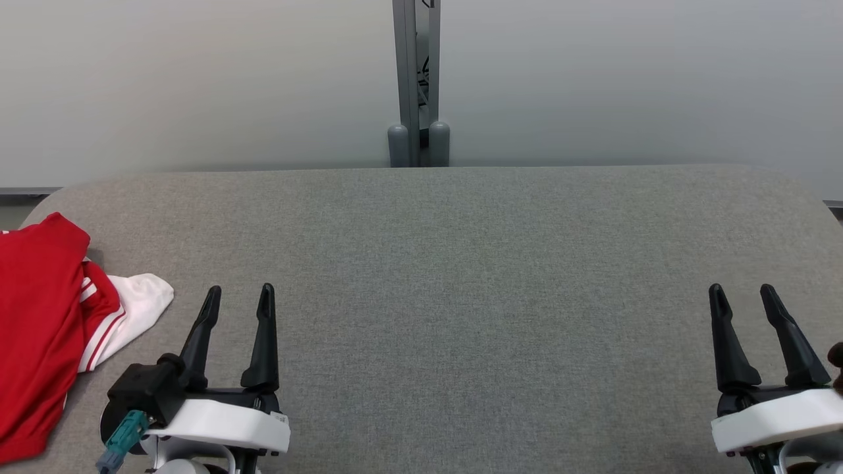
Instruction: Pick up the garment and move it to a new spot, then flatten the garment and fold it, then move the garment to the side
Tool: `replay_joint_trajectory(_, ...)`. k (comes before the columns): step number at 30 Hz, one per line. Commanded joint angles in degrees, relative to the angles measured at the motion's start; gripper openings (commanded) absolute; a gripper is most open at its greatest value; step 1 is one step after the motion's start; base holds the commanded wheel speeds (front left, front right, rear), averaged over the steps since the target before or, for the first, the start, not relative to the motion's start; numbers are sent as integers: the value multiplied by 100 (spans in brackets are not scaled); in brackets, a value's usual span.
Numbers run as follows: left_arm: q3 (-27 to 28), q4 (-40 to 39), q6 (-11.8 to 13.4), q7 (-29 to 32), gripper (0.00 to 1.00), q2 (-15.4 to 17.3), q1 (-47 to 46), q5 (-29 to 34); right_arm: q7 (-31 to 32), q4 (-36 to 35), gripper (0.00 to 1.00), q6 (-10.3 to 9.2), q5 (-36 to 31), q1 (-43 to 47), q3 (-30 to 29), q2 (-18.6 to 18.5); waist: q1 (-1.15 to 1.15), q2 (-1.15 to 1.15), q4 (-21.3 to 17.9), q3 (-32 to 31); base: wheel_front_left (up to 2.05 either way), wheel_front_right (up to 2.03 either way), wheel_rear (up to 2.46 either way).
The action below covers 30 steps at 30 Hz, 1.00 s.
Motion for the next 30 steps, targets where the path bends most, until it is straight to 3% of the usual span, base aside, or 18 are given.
replay_joint_trajectory(1,77,62,57,-6,100,47,-167,150,-106,41,100,23,-208,-131,48,-35,0,0,11,-2,0,0,0)
replay_joint_trajectory(30,184,891,321,407,100,39,-593,1150,-358,951,100,28,-1416,-528,165,155,0,0,67,1,0,0,0)
